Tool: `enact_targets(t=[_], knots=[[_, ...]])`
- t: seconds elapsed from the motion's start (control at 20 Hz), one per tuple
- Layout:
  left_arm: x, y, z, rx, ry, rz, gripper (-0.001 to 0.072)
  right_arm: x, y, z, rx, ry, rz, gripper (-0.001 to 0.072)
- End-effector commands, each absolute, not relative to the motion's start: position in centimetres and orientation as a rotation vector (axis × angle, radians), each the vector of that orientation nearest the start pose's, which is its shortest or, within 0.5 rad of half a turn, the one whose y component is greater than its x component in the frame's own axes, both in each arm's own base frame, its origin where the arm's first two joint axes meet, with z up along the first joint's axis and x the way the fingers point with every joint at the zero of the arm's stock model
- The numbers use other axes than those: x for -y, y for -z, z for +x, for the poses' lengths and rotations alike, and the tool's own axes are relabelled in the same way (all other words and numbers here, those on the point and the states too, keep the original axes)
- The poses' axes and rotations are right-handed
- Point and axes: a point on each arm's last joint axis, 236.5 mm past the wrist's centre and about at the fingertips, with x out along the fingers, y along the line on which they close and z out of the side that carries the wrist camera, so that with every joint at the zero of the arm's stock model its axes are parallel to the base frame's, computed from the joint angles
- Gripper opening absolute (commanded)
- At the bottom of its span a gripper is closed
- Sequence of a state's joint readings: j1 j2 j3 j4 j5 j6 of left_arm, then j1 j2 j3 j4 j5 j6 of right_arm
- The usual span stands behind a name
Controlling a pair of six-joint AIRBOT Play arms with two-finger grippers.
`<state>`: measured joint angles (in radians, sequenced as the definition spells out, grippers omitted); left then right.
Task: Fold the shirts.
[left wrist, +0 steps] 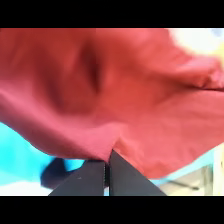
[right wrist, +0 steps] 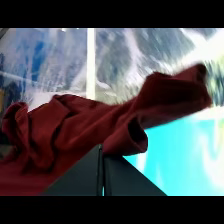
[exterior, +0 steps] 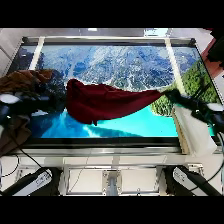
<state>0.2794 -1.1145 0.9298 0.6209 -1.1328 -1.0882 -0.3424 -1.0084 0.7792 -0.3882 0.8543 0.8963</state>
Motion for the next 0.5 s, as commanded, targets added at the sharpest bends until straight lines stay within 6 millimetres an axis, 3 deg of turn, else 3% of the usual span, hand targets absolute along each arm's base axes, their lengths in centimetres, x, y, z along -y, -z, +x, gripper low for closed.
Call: enact_targets(t=[0.0, 0.2, 0.3, 0.35, 0.45], knots=[[6.3, -21.5, 36.7, -0.671, 0.527, -0.411, 0.0013, -1.2, -20.8, 36.3, -0.493, -0.244, 0.274, 0.0025], [4.7, -36.4, 30.4, -0.295, 0.397, -0.204, 0.0013, 2.8, -34.0, 26.4, -0.221, 0.065, -0.029, 0.0023], [4.7, -42.7, 27.4, -0.108, 0.317, -0.159, 0.0013, 3.2, -39.5, 21.4, -0.070, 0.163, -0.113, 0.0022], [5.1, -45.2, 26.1, -0.035, 0.301, -0.135, 0.0013, 2.8, -41.8, 19.4, -0.006, 0.179, -0.139, 0.0023], [5.7, -48.7, 24.2, 0.056, 0.281, -0.070, 0.0013, 2.1, -45.5, 17.5, 0.090, 0.184, -0.169, 0.0023]])
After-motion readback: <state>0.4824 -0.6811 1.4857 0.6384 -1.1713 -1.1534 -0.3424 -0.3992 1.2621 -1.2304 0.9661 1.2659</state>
